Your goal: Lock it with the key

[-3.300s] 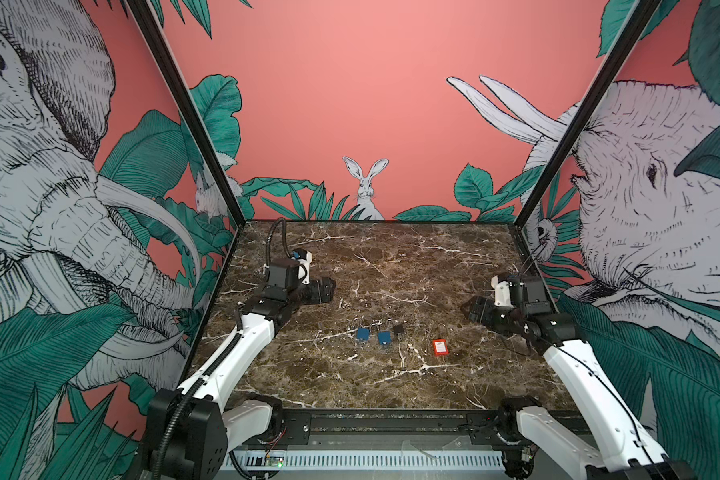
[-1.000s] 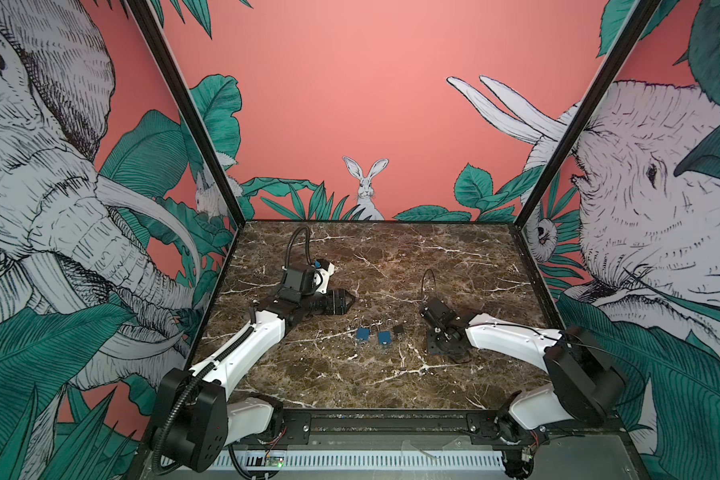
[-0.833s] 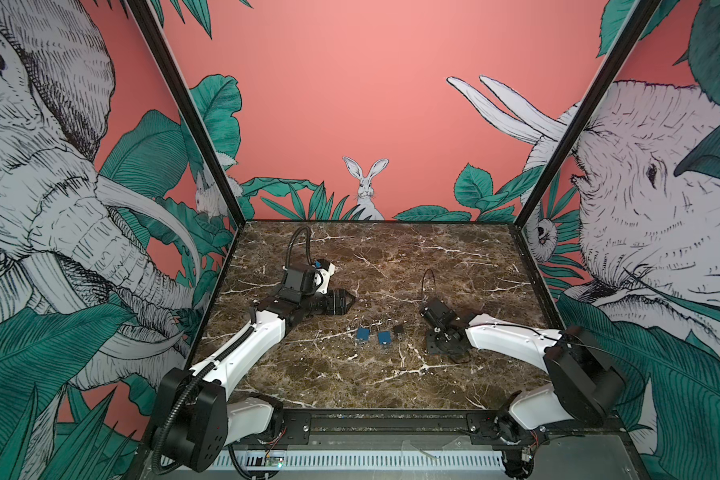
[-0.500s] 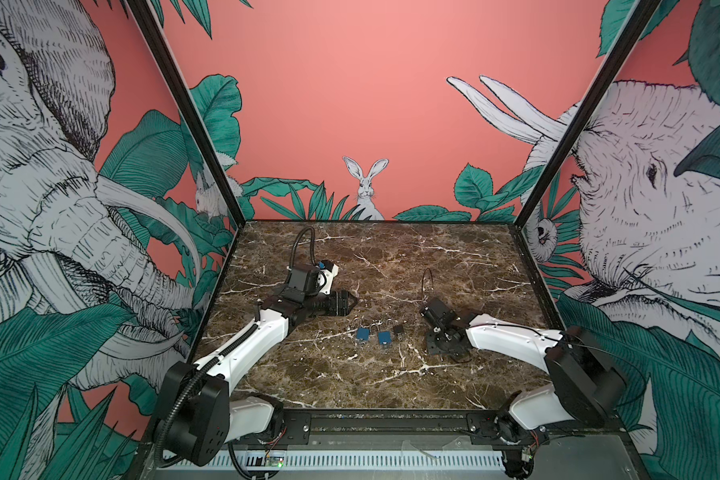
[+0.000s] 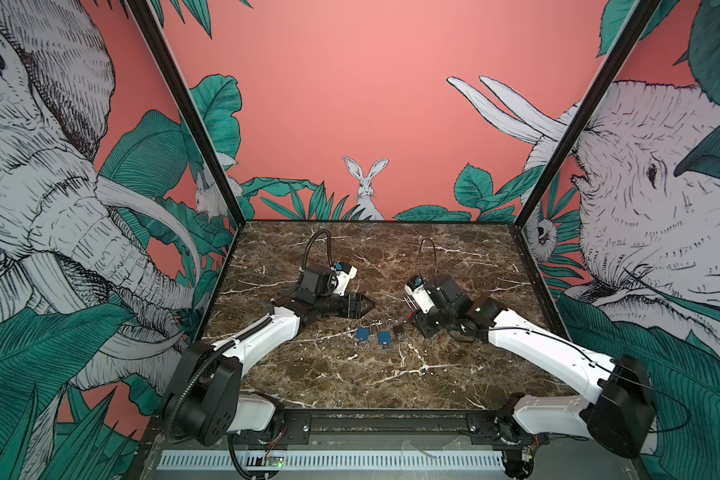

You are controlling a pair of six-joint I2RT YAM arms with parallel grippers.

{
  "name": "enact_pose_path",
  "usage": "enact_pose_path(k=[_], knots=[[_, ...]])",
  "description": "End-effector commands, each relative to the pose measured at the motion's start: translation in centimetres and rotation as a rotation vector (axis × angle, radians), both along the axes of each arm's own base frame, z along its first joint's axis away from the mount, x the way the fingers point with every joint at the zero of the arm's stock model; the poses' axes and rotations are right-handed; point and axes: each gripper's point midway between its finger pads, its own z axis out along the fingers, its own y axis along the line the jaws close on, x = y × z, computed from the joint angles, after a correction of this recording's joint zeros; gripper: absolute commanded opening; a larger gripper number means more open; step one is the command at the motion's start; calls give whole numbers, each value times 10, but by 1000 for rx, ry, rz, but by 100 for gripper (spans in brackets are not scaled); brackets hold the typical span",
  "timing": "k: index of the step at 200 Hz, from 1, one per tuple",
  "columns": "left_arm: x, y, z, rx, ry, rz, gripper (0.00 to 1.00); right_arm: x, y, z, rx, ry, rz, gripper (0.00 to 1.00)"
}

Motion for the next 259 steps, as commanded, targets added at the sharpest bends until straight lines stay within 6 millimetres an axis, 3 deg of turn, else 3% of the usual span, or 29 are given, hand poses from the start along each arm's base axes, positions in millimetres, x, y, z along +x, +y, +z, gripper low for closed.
enact_pose_path(k=[1,39,73,180,259], knots=[[-8,-11,17,-79,-23,-48,78,3,19,12,5,-77,116,0],[-18,-21,15,-82,-12,-87,78,7,35,26,27,-156,142,0],[-21,-28,18,-94,-13,-110,76,6,45,24,20,-147,158,0],[-28,-50,14,-139,40,-178,58,4,72,21,-33,-162,216,0],[-29,-55,12,-159,62,-195,45,6,76,23,-36,-191,212,0]])
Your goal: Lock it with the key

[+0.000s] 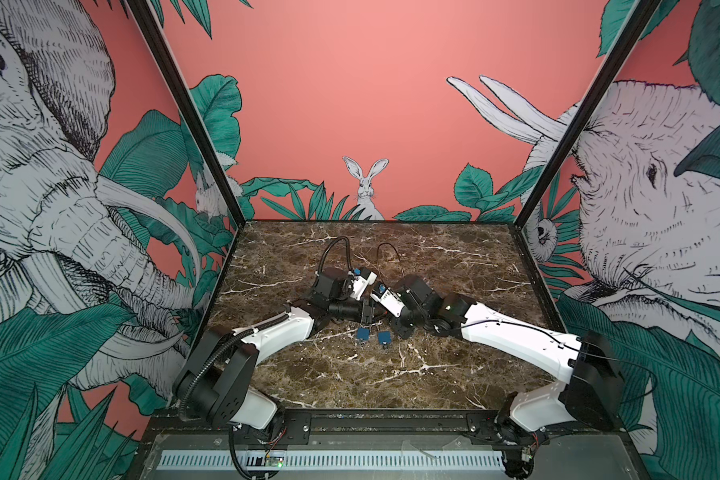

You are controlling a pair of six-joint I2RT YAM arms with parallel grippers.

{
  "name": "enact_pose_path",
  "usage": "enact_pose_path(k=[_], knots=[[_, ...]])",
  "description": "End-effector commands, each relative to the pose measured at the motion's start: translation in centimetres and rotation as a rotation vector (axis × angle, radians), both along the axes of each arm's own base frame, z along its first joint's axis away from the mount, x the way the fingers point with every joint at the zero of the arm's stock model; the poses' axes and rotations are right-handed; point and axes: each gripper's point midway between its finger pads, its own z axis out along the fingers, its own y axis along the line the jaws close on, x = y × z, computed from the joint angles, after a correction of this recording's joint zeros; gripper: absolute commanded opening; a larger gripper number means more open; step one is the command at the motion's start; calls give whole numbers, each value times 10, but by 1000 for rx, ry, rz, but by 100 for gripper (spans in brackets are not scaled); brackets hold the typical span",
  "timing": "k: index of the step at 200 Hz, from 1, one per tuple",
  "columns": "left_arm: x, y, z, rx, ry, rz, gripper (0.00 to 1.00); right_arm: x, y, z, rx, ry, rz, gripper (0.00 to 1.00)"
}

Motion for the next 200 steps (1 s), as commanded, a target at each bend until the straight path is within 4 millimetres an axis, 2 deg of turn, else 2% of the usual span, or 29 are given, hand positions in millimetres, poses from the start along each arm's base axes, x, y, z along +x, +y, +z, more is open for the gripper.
enact_pose_path(k=[1,51,94,98,110,116,162,190,200], knots=[[-1,-7,10,-39,-12,-25,45,8,10,16,38,-66,2,0],[-6,-10,9,-46,0,-53,37,22,3,24,34,-148,-68,0],[-9,-13,5,-46,14,-67,23,33,-3,34,43,-215,-128,0],[-8,-12,4,-46,16,-66,17,34,-3,35,45,-220,-131,0],[-8,-13,3,-46,19,-65,12,36,-4,36,50,-230,-145,0],[-7,-13,2,-44,20,-63,0,37,-6,36,49,-234,-155,0],[0,-12,-3,-33,23,-19,0,42,-8,35,50,-240,-193,0],[10,-11,-2,-39,13,44,0,41,-9,34,104,-164,-201,48],[15,-11,2,-56,5,66,0,37,-9,36,160,-118,-195,59]])
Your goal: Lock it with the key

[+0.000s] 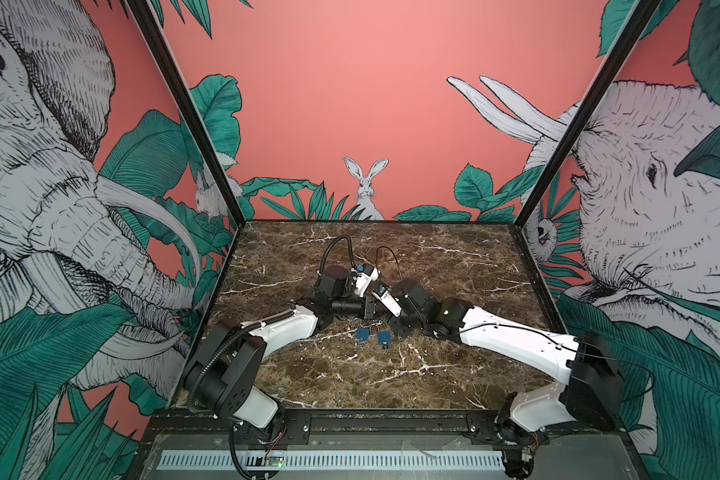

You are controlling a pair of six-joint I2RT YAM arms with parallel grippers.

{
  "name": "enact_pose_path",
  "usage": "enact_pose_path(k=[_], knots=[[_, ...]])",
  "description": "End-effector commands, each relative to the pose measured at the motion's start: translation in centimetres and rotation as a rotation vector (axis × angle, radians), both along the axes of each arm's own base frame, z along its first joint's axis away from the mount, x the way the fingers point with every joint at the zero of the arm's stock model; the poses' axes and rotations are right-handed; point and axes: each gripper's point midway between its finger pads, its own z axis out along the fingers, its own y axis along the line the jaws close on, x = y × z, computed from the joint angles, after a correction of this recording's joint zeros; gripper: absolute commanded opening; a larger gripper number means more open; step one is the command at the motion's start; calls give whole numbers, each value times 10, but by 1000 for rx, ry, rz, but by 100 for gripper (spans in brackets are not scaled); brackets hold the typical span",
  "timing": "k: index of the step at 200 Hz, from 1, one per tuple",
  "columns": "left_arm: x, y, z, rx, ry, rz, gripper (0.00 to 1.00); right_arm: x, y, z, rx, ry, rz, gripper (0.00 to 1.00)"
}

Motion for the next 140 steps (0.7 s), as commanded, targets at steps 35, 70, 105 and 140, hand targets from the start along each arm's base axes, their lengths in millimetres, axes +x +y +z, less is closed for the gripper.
enact_pose_path(k=[35,70,105,140], knots=[[18,-5,13,-101,16,110,0,5,-6,59,431,59,-24,73],[25,-4,41,-251,-29,146,0,4,-26,91,752,159,-20,71],[20,-3,71,-384,-85,126,0,4,-32,101,912,262,-9,61],[15,-2,76,-396,-102,106,0,8,-33,96,940,281,-27,58]])
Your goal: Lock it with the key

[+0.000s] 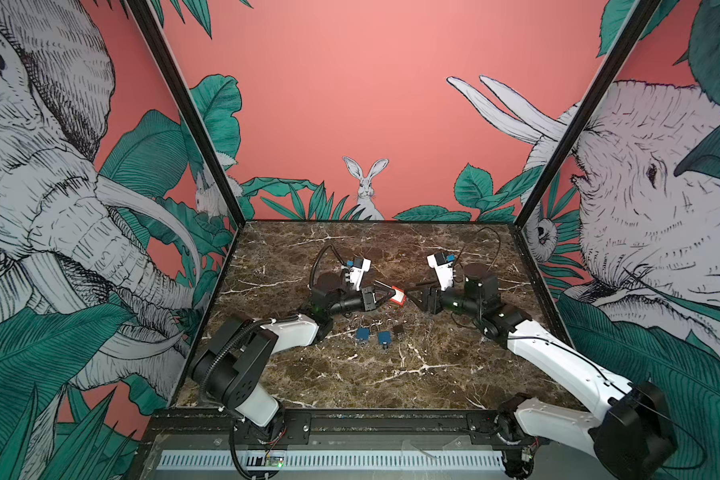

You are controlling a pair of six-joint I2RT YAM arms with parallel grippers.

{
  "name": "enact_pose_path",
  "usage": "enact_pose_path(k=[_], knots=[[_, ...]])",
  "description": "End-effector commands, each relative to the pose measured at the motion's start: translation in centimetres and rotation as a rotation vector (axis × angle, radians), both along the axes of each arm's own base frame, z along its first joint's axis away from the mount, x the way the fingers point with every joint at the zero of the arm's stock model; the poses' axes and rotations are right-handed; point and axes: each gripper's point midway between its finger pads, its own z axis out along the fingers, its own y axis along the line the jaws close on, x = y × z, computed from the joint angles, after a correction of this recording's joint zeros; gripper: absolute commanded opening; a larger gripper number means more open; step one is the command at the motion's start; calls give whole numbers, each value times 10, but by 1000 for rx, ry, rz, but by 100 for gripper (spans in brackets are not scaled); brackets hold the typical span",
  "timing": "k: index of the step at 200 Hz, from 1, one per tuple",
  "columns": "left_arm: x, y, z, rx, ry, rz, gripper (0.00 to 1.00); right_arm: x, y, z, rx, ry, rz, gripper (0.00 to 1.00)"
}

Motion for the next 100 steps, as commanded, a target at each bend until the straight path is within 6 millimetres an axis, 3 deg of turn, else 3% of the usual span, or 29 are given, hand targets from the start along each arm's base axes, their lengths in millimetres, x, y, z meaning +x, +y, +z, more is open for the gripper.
enact_pose_path(k=[1,100], knots=[[-7,2,30,-84,-80,-18,0,-4,9,21,111,-9,49,57],[-13,3,51,-172,-107,-50,0,3,16,16,177,19,70,48]])
